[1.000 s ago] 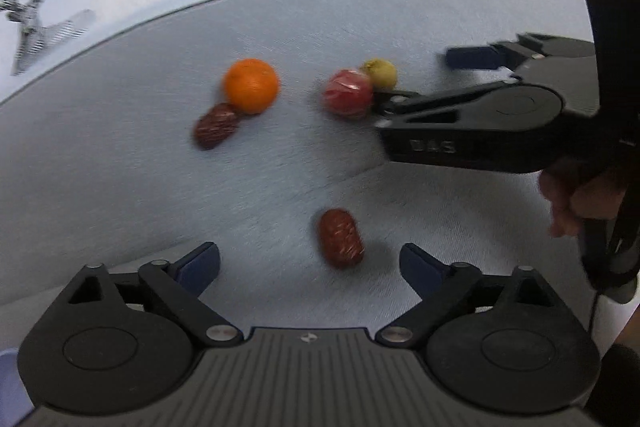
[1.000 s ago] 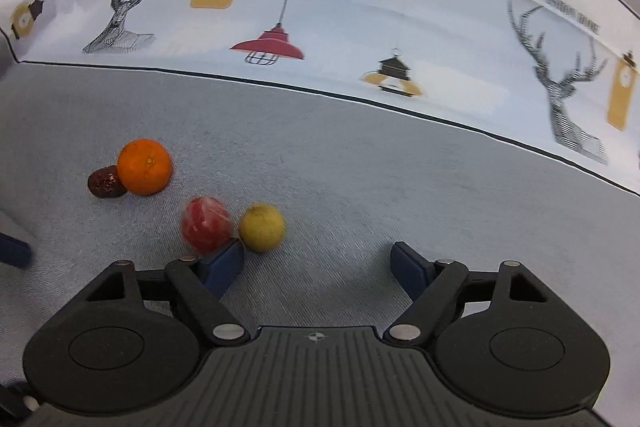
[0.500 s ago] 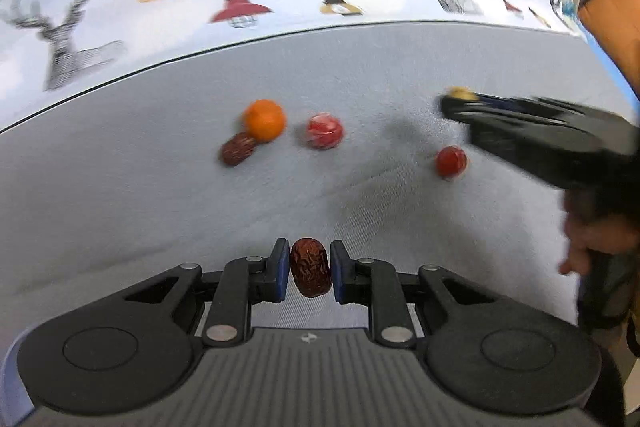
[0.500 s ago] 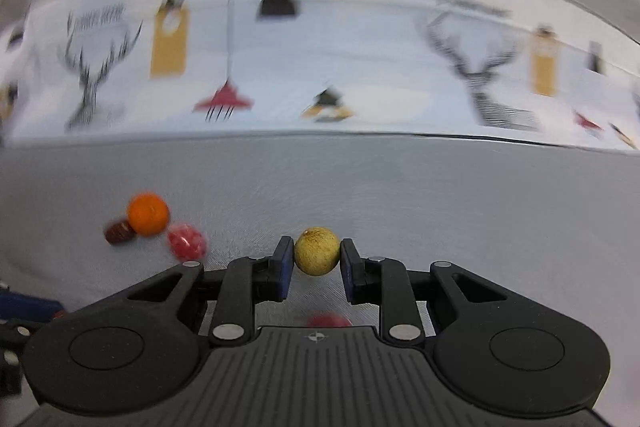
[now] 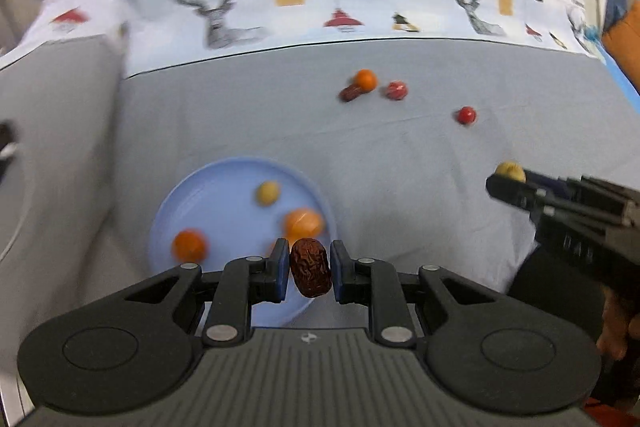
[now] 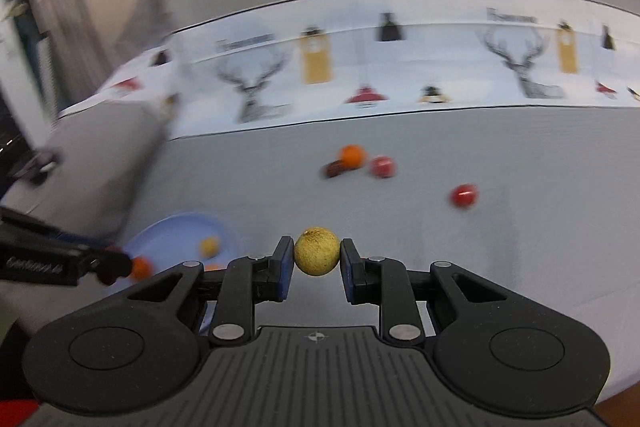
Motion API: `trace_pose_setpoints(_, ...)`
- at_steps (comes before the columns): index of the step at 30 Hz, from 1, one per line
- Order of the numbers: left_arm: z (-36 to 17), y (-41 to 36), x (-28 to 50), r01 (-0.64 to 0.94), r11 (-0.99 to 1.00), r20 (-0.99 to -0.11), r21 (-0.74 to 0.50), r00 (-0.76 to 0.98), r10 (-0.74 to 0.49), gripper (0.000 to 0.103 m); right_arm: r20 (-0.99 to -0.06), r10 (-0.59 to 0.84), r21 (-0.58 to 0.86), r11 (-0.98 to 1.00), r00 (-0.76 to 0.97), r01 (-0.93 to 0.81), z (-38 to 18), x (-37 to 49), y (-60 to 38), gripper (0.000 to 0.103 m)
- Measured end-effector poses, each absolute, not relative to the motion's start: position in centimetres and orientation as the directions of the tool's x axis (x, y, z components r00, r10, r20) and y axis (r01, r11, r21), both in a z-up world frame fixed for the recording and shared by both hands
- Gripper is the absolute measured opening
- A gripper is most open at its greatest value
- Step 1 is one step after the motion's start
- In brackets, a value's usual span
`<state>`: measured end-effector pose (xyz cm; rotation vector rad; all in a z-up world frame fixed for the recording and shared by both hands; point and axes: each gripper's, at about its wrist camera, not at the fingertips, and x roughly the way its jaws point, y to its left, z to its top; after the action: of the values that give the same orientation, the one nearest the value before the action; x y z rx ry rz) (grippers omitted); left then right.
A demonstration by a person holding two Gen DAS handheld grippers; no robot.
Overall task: Organize fruits
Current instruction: 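Carry the yellow fruit and date over the blue plate and open both tools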
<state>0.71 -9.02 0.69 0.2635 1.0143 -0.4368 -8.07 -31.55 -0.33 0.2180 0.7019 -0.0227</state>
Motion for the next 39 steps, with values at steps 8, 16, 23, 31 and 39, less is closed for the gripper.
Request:
trace_pose_setpoints(8, 2.7, -2.1, -3.8, 0.36, 0.932, -0.831, -0.029, 0.51, -0.223, 0.023, -0.622, 0.157, 0.143, 0.986, 0.767, -0.085, 2.1, -12.3, -23.5, 0.026)
trace_pose_setpoints(16, 3.8, 0.6, -5.6, 0.327, 0.943, -0.8, -0.058, 0.55, -0.24, 0.023, -0.617, 0.147, 0.093, 0.989, 0.773, -0.113, 3.5, -14.3, -20.9, 0.026)
trace_pose_setpoints(23, 4.3, 1.8, -6.1, 0.312, 0.946, -0.782, -0.082, 0.568, -0.256, 0.023, -0.617, 0.139, 0.06, 0.99, 0.775, -0.13, 4.0, -14.8, -19.8, 0.026)
trace_pose_setpoints(31, 4.3, 2.8, -5.5, 0.285, 0.954, -0.779, -0.098, 0.575, -0.252, 0.023, -0.623, 0.137, 0.038, 0.989, 0.77, -0.145, 4.0, -14.7, -19.0, 0.026)
trace_pose_setpoints(39, 4.2, 3.0, -5.0, 0.277, 0.955, -0.78, -0.104, 0.573, -0.252, 0.023, -0.631, 0.139, 0.033, 0.988, 0.764, -0.153, 3.9, -14.6, -19.0, 0.026)
